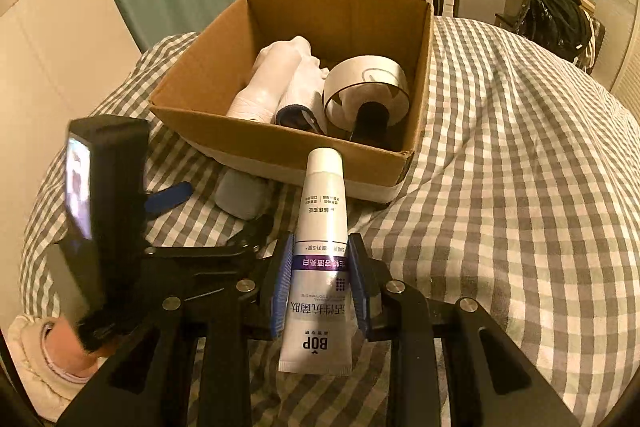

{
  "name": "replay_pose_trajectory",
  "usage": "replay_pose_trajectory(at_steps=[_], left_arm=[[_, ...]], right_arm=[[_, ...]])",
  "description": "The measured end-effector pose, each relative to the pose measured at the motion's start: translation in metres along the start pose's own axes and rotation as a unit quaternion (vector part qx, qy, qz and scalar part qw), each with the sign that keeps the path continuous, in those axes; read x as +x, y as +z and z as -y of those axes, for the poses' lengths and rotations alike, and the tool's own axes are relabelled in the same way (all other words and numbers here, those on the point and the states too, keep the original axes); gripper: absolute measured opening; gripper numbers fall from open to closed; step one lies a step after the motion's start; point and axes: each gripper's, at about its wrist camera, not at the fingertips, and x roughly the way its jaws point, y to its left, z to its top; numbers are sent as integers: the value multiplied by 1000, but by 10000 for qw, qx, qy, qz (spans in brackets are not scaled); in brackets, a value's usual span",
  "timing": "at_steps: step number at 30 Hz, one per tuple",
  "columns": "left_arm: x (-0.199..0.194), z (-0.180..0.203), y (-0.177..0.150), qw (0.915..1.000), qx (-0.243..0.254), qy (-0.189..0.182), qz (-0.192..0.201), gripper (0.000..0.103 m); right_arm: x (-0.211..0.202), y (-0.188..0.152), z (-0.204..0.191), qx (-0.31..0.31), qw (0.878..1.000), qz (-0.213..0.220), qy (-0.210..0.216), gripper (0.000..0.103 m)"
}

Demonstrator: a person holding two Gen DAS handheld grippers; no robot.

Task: Organize objects
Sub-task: 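Grasp the white BOP tube with the right tool while the left tool grasps the white earbud case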

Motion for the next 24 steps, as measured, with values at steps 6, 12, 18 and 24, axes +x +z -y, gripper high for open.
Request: replay_pose_trajectory(at_steps=[6,12,18,24], left_arm=[[18,10,1,9983,300,499,-2,73],[11,2,1,9993,155,332,56,49],[-13,-15,-10,9997,-112,-190,-103,49],[-52,-26,-20,9988,-251,-426,-13,49]], right_arm=[[1,0,3,89,9999,-9,68,27],[3,-1,2,67,10000,-38,-47,27],[-2,-2,-1,-18,9997,72,-234,27],[-16,-8,-7,-111,9991,291,-277,26]])
